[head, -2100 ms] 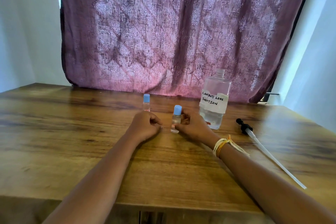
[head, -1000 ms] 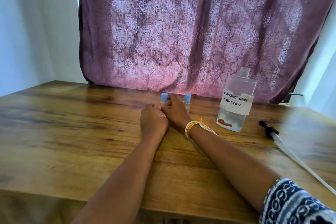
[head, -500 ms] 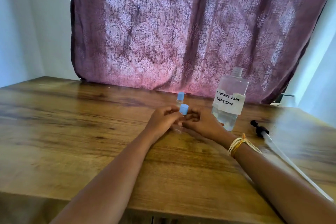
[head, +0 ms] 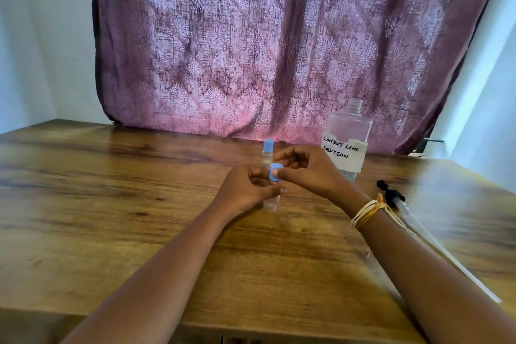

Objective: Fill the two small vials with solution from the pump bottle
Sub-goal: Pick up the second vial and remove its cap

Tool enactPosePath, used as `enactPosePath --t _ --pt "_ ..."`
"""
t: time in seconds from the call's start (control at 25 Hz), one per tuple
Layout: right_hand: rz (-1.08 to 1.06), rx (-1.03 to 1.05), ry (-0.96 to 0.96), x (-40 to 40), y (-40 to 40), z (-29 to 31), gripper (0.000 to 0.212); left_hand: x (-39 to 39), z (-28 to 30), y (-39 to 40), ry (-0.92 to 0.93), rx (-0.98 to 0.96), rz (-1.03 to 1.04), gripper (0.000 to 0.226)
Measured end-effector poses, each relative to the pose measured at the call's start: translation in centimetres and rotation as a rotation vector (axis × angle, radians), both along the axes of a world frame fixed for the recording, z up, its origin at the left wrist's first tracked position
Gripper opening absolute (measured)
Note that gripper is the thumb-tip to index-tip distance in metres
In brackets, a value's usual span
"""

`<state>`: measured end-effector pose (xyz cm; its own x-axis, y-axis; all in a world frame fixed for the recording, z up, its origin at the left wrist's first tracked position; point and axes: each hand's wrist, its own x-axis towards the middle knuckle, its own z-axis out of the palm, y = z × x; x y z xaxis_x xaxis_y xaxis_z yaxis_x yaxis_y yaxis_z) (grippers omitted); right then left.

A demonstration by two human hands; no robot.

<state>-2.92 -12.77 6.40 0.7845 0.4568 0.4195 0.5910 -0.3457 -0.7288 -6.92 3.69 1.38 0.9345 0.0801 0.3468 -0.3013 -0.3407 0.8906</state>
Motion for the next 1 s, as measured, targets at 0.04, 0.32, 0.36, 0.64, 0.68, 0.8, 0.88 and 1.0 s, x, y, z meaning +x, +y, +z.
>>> enactPosePath --t 0.04,0.32,0.36,0.64,0.68,0.8,0.88,1.0 --pt "0.006 -0.008 -0.007 -0.22 0.19 -0.19 0.032 0.00 -0.05 -0.01 -0.014 0.020 -0.004 0.026" --pt "-0.053 0.034 -0.039 0.10 0.29 -0.42 0.029 -0.12 -0.23 -0.41 0.045 0.097 -0.003 0.019" --pt "-0.048 0.049 -0.048 0.08 0.32 -0.53 0.029 -0.12 -0.18 -0.45 0.045 0.094 -0.010 0.022" --pt "0.072 0.134 -0.049 -0.37 0.65 -0.91 0.024 -0.41 0.17 -0.42 0.027 0.076 -0.059 0.027" --pt "0.091 0.141 -0.054 -0.42 0.62 -0.93 0.024 -0.44 0.15 -0.46 0.027 0.072 -0.061 0.027" --pt "0.154 0.167 -0.032 -0.53 0.55 -0.95 0.023 -0.51 0.07 -0.16 0.041 0.036 -0.078 0.022" --pt "0.221 0.166 0.015 -0.33 0.42 -0.97 0.030 -0.61 -0.02 0.07 0.040 0.018 -0.084 0.019" --pt "0.303 0.111 0.117 0.09 0.35 -1.06 0.040 -0.60 0.00 0.20 0.051 0.023 -0.069 0.021"
